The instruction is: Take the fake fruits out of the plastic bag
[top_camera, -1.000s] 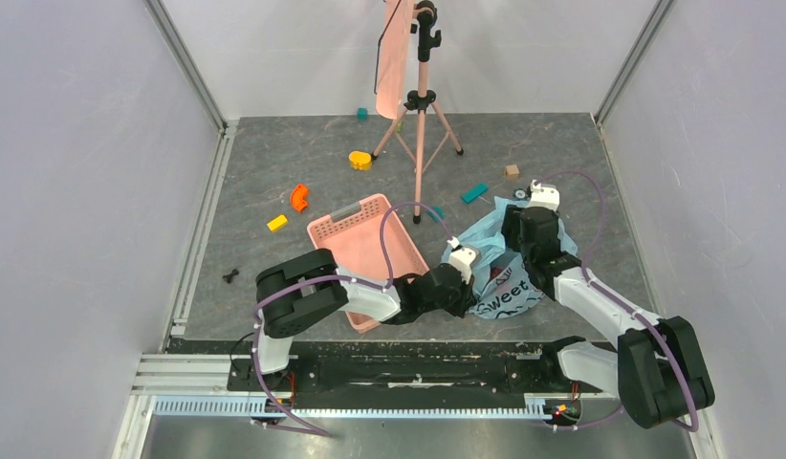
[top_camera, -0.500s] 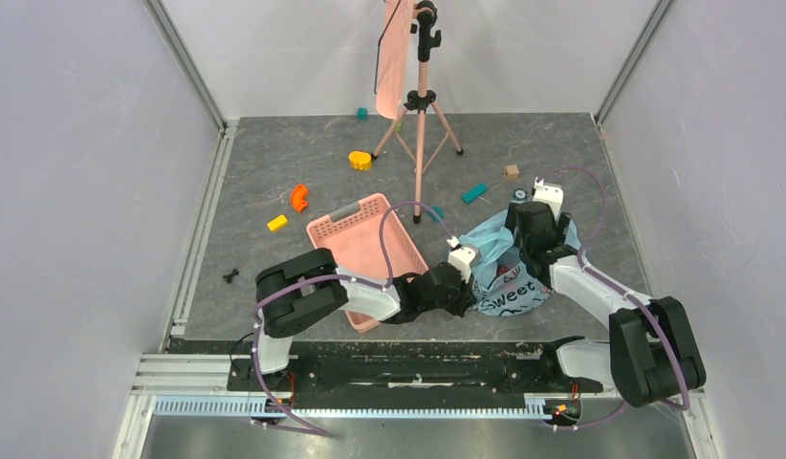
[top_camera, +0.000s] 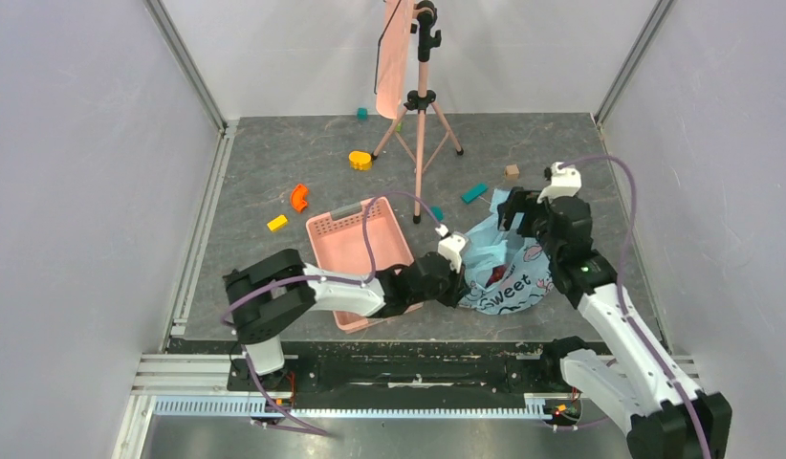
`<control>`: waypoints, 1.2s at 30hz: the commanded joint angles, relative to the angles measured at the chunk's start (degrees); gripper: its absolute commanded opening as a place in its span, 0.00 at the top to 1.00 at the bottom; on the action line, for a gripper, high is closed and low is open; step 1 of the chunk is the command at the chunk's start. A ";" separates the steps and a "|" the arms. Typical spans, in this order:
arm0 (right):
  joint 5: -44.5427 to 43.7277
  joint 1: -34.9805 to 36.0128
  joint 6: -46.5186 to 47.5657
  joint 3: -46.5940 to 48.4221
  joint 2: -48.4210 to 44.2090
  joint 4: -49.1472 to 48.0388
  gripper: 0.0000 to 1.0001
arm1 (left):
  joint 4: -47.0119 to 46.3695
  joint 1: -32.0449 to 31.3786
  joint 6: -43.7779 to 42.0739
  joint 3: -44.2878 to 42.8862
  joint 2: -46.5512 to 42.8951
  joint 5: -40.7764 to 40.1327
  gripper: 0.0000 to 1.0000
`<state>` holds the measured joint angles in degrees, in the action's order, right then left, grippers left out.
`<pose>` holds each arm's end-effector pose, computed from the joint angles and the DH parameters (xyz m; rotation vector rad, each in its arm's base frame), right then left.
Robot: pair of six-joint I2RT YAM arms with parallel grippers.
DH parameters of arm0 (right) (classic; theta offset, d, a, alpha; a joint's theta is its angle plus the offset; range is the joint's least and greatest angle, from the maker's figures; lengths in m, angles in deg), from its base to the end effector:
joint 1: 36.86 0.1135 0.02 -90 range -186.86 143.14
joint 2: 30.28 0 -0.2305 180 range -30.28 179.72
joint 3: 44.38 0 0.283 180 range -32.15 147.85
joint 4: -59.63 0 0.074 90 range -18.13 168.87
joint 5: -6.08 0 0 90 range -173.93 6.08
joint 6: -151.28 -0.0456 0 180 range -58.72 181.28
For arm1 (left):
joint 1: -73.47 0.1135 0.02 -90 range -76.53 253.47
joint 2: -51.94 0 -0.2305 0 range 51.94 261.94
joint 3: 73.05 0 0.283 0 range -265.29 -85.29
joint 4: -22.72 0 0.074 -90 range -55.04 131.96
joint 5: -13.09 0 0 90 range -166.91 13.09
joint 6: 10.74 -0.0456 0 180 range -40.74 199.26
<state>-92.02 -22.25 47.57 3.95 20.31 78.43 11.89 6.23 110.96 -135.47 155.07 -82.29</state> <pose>0.2606 0.0613 0.2376 0.0789 1.9377 0.1923 0.1550 -0.3584 0.0939 0.6237 2.1450 -0.9141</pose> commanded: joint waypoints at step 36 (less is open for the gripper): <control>-7.18 -13.26 5.99 14.56 12.48 32.73 0.02 | 10.68 15.83 0.49 -6.34 -10.94 24.81 0.30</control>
<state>-101.57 -33.96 51.98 20.26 31.89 114.04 27.41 22.23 110.72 -141.76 143.56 -62.14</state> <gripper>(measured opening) 0.979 0.692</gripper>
